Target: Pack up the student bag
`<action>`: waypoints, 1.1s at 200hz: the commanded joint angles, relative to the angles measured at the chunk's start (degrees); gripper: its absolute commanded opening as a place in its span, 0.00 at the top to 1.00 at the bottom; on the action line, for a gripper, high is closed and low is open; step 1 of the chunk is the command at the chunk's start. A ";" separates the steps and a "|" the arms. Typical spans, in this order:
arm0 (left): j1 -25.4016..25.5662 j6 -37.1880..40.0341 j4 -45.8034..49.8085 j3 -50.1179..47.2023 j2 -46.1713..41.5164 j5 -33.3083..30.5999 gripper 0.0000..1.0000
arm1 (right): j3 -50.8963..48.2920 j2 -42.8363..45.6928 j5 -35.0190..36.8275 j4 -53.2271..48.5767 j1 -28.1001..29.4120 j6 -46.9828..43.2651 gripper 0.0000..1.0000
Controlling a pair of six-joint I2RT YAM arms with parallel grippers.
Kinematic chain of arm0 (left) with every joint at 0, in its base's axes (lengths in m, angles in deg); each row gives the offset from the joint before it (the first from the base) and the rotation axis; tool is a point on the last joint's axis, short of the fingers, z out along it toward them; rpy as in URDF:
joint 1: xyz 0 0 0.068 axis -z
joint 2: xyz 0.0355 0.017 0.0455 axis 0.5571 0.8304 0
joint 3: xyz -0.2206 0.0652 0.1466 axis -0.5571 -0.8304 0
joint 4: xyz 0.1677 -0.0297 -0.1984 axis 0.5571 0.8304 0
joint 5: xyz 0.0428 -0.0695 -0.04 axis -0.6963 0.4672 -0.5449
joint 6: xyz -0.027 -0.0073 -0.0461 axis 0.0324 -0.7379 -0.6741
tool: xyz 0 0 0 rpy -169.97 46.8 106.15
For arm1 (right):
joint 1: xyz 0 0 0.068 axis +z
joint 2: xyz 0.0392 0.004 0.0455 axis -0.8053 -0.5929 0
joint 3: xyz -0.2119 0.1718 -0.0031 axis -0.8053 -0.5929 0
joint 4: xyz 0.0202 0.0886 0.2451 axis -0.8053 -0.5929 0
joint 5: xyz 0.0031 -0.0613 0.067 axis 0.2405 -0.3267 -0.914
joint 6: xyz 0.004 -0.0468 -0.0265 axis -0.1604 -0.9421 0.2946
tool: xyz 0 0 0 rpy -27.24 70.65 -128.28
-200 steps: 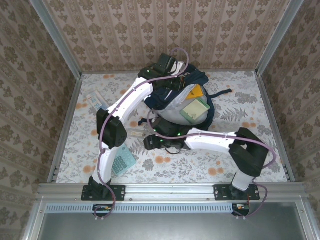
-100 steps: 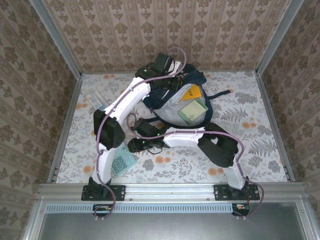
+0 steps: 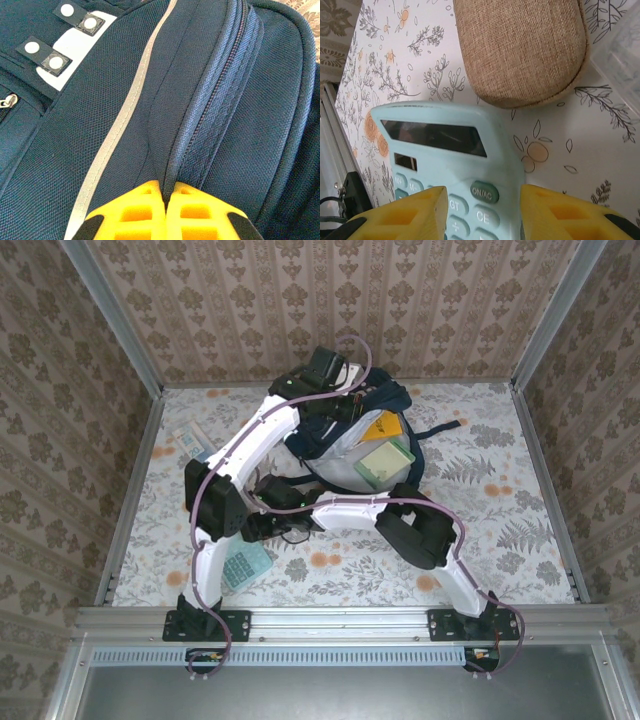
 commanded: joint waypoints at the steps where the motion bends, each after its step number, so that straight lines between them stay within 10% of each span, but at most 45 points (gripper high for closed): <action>1: -0.23 -0.24 -0.92 -0.42 -5.49 -1.51 1.00 | 2.07 -2.43 -2.19 1.13 -0.83 0.80 0.55; 85: 0.13 -0.23 -0.71 -1.15 -5.85 -1.83 1.00 | 4.74 -5.85 -4.35 3.68 -1.20 3.15 0.67; 220: 0.24 -0.24 -1.52 -0.75 -4.80 -1.03 1.00 | -21.48 13.52 2.78 13.13 -4.72 7.26 0.81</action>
